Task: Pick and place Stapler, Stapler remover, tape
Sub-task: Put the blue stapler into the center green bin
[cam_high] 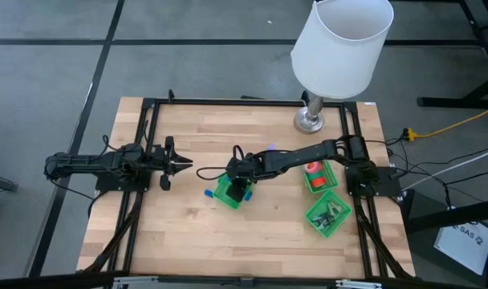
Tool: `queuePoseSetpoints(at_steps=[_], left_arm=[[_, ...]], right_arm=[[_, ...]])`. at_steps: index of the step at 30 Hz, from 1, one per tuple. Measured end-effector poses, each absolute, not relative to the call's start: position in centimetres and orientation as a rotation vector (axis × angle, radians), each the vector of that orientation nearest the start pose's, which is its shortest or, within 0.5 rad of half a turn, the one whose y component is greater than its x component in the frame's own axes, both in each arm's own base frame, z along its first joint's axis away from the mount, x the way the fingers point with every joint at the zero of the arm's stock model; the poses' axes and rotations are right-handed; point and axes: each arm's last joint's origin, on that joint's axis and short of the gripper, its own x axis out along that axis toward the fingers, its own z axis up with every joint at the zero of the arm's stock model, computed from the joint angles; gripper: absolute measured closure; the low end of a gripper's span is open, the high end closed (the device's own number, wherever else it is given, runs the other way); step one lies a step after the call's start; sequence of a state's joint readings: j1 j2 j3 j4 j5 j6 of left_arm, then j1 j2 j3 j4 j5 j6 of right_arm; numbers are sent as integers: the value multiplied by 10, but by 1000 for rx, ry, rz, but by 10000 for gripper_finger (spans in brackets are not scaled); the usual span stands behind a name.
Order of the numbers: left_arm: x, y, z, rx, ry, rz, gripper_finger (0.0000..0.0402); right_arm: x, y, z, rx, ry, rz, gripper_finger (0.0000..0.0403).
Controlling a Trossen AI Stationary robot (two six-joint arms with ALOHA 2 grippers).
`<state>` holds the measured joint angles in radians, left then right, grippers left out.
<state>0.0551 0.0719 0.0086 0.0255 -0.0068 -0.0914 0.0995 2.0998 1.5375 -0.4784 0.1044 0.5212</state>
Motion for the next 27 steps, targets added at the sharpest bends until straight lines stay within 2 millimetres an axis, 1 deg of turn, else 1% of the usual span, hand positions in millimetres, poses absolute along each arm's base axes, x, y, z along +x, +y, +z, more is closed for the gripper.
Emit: queuePoseSetpoints(at_steps=[6,15,27], left_arm=[[101,6,163,-92,35,64,343],[101,6,163,-92,35,64,343],[101,6,163,-92,35,64,343]], right_arm=[[439,33,157,381,1034,-360,320],[438,30,156,381,1030,-419,316],[435,30,154,374,1057,-428,263]])
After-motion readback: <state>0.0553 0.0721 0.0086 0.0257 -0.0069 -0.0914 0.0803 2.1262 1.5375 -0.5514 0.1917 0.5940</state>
